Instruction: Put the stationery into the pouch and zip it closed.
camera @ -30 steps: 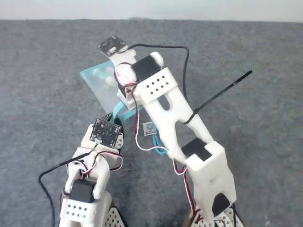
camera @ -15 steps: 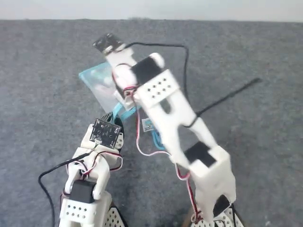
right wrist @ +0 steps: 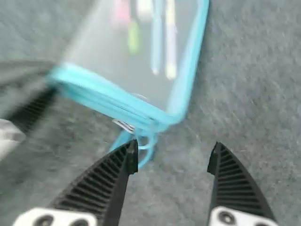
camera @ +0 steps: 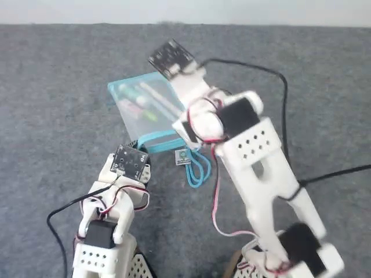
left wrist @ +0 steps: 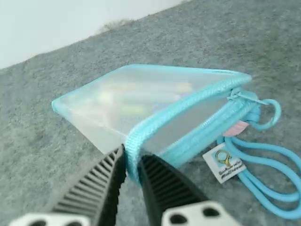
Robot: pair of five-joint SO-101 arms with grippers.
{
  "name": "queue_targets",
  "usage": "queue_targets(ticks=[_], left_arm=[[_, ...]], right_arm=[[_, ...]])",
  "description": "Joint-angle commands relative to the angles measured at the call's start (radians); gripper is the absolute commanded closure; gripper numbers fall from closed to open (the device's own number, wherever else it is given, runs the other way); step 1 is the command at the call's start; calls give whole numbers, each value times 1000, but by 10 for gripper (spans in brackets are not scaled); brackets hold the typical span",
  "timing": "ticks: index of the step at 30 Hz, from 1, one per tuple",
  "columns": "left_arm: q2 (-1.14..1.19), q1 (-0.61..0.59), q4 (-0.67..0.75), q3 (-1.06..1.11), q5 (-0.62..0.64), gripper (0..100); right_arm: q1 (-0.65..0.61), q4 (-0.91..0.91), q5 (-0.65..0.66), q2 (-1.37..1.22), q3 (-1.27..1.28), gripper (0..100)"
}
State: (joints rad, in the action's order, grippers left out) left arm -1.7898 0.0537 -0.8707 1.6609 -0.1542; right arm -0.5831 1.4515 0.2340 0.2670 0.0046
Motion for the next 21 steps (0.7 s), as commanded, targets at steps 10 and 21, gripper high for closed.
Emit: queue_targets(ticks=[10, 21], left_arm=[[-14, -25, -117, -143, -2, 988], [-14, -23, -117, -140, -2, 988]], right_arm=[[104, -633, 235, 275, 799, 743], [-31, -737, 86, 157, 793, 745]])
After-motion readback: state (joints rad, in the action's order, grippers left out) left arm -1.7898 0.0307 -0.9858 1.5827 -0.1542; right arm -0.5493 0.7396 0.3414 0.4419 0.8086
